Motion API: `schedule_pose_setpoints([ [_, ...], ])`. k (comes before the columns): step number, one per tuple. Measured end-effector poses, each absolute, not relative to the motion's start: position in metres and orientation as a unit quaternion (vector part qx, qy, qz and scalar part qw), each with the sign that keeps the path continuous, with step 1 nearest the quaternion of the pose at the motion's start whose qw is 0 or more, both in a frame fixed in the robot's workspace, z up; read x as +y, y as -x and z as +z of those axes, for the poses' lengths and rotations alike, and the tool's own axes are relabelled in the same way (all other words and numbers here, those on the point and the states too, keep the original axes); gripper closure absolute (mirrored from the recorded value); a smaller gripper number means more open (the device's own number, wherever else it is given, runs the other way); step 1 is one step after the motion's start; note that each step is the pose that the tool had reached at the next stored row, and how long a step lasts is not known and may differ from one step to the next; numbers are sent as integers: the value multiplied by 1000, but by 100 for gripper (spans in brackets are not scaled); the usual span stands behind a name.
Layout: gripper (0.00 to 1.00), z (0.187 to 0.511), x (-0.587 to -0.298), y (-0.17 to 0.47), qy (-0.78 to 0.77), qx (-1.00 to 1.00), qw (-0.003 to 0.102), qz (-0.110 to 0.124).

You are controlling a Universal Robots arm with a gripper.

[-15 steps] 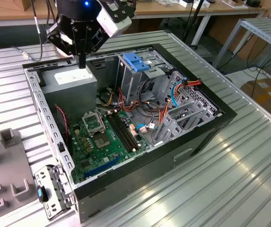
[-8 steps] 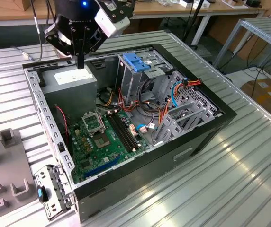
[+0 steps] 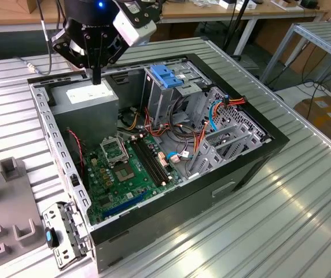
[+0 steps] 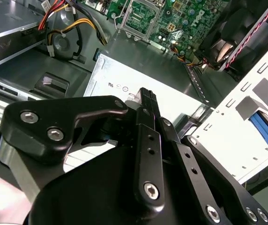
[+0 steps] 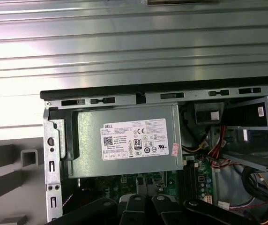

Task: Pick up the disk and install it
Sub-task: 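Reach for the disk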

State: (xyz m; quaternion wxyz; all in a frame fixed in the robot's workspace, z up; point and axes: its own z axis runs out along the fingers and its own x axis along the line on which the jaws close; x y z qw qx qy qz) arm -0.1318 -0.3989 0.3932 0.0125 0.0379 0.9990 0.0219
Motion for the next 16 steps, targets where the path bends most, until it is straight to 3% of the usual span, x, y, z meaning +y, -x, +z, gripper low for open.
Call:
schedule_pose_setpoints([
  [16, 89, 393, -399, 135, -38, 999, 8, 22],
])
